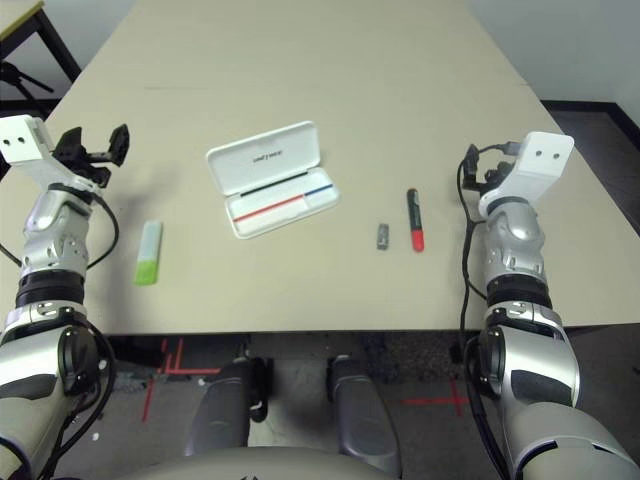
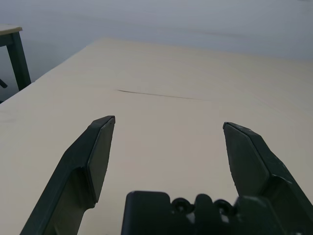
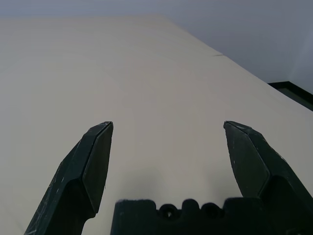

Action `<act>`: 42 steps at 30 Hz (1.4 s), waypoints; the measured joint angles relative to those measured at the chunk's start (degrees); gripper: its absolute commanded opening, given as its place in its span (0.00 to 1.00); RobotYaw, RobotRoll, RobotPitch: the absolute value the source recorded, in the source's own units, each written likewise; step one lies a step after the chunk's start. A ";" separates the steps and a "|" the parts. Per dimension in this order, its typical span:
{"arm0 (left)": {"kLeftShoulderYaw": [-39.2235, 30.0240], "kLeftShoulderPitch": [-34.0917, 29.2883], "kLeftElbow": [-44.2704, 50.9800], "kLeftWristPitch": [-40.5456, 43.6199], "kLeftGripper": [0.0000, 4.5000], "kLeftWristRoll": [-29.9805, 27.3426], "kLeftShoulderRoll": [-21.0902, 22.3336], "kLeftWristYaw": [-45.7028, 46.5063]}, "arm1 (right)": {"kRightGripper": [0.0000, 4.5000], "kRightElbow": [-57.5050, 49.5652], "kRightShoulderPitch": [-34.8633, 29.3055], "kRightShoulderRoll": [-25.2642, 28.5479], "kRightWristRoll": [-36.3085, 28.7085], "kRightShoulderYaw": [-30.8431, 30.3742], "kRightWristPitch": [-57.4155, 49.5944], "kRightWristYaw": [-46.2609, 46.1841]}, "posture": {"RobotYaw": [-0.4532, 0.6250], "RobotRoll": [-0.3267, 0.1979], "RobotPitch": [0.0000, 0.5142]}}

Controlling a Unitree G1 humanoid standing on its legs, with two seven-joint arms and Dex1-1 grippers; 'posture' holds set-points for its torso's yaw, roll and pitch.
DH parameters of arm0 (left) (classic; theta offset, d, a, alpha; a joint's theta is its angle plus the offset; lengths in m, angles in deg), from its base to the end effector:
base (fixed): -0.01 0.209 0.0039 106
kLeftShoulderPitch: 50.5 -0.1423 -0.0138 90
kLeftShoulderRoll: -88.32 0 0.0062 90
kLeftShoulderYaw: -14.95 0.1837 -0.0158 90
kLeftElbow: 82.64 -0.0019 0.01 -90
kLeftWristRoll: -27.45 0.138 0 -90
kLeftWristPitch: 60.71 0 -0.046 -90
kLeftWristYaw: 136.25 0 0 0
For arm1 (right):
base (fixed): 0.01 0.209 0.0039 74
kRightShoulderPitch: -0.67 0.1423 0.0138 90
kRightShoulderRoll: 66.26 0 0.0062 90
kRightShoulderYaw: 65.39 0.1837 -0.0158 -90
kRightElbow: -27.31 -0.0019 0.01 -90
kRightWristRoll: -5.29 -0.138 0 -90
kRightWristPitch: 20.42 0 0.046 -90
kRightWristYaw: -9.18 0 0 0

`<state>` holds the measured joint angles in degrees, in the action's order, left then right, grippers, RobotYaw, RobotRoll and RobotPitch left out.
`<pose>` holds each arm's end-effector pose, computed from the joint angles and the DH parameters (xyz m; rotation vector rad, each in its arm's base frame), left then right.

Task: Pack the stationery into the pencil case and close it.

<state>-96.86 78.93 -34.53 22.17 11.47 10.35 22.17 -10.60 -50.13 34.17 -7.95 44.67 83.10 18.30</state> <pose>0.3027 0.3003 0.1424 -0.0185 -0.2428 0.0377 0.3024 -0.2940 0.1088 0.0162 -0.1439 -0.2565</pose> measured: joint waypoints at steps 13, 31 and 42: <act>0.49 0.00 0.09 0.01 0.99 0.00 -0.52 -0.26 | 1.00 -0.31 -0.27 0.00 0.01 0.00 0.02 -0.40 | 0.30 0.62 0.30; 0.37 -1.61 3.73 3.10 0.99 -0.75 1.09 -2.59 | 1.00 -3.55 0.27 0.26 0.15 -3.03 -2.98 8.06 | 0.34 0.62 0.32; 1.76 -11.27 22.02 16.31 0.99 -5.88 4.82 -13.60 | 1.00 -9.60 0.89 3.24 0.73 -8.54 -11.59 23.02 | 0.37 0.62 0.32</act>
<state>-95.10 67.66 -12.51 38.48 5.59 15.17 8.58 -20.20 -49.24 37.41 -7.23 36.13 71.51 41.31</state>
